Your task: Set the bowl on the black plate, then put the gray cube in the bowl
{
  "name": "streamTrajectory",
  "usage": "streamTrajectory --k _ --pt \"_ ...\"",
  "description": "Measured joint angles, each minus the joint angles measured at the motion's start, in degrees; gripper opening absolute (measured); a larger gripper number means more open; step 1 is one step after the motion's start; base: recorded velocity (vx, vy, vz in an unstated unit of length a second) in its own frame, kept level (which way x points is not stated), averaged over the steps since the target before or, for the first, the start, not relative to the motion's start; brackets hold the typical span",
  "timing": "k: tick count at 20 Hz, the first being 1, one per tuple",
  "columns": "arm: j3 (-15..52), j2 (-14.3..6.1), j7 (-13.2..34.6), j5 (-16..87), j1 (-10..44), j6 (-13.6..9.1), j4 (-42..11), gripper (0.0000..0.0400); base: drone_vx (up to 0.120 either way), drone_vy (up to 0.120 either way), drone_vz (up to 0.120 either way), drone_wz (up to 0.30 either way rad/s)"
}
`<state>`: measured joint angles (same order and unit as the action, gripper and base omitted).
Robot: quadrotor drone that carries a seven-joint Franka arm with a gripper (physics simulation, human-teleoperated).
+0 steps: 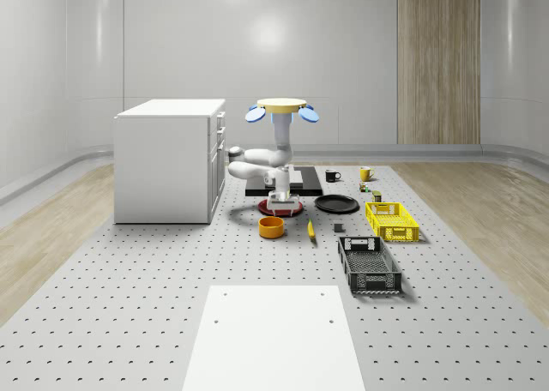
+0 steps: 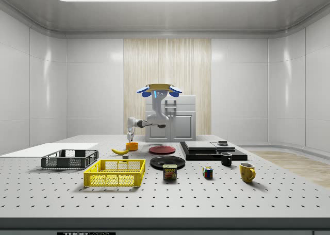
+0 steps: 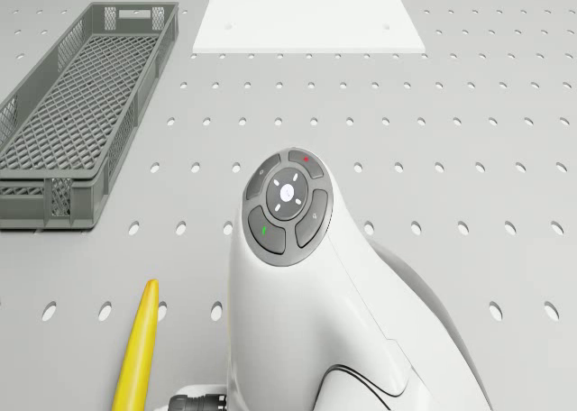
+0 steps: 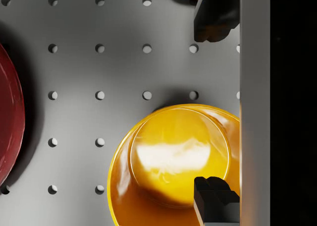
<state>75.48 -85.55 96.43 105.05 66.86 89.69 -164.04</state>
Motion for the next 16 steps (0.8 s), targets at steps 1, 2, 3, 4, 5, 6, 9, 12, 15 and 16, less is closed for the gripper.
streamTrajectory --k 1,2,3,4,5,6,9,12,15,16 --pt "-0.8 -0.1 0.0 0.7 0.1 0.4 0.2 0.0400 0.000 0.000 0.000 0.000" --pt "-1.6 -0.2 0.0 1.5 0.2 0.8 0.4 0.0400 0.000 0.000 0.000 0.000" --pt "-2.5 -0.3 -0.1 2.3 0.3 1.2 0.6 0.0400 0.000 0.000 0.000 0.000" --pt "-3.4 -0.4 -0.1 3.2 0.4 1.6 0.8 0.0400 0.000 0.000 0.000 0.000" --pt "-4.3 -0.5 -0.1 4.0 0.6 2.0 1.1 0.0400 0.000 0.000 0.000 0.000" --pt "-5.1 -0.5 -0.1 4.7 0.7 2.3 1.3 0.0400 0.000 0.000 0.000 0.000" --pt "-6.8 -0.6 -0.1 6.4 1.0 3.0 1.8 0.0400 0.000 0.000 0.000 0.000" --pt "-8.2 -0.6 -0.1 7.7 1.3 3.6 2.3 0.0400 0.000 0.000 0.000 0.000" --pt "-9.3 -0.5 -0.2 8.6 1.4 4.0 2.7 0.0400 0.000 0.000 0.000 0.000" --pt "-9.5 -0.5 -0.2 8.9 1.5 4.1 2.8 0.0400 0.000 0.000 0.000 0.000"
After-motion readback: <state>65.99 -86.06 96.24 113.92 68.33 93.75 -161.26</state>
